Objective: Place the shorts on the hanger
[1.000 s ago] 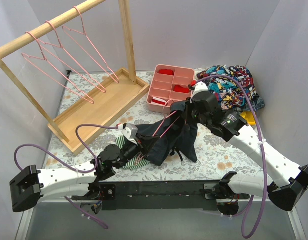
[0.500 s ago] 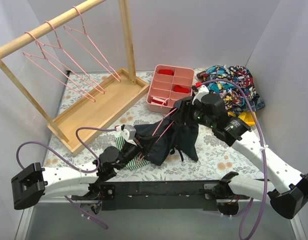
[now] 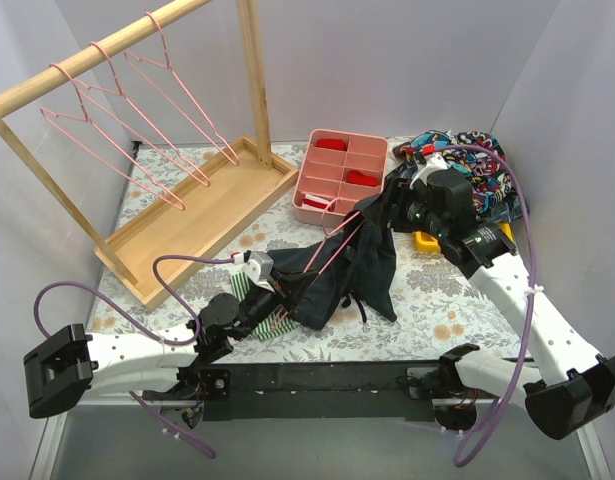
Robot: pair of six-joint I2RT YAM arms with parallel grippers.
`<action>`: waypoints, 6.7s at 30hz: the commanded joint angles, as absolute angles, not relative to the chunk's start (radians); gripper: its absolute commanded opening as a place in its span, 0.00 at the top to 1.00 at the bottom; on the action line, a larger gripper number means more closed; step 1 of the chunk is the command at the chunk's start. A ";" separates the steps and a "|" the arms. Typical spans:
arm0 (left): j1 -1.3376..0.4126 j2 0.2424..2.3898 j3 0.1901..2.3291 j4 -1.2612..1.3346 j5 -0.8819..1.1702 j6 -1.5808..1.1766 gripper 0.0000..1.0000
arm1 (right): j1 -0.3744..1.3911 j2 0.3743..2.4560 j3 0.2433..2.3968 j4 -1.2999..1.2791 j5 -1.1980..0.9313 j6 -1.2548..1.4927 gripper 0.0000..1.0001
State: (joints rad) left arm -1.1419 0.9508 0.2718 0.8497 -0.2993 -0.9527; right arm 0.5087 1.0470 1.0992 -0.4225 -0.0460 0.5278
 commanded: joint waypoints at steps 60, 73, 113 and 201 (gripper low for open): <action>-1.143 1.205 0.664 -0.101 -0.302 -1.447 0.47 | 0.305 1.088 0.983 -0.564 -0.183 0.677 0.99; -1.221 1.434 0.857 -0.354 -0.368 -1.414 0.36 | 0.307 1.031 0.971 -0.595 -0.094 0.660 0.99; -1.200 1.054 1.048 -0.764 -0.288 -1.457 1.00 | 0.307 1.212 1.253 -0.666 0.115 1.008 0.99; -1.238 1.393 0.857 -0.026 -0.609 -0.574 1.00 | 0.410 1.487 1.247 -0.709 -0.218 0.990 0.50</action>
State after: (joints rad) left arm -1.2503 1.4853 0.8429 -0.0582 -0.6971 -0.5003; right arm 0.4026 1.5597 1.2694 -0.7094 -0.1535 1.0389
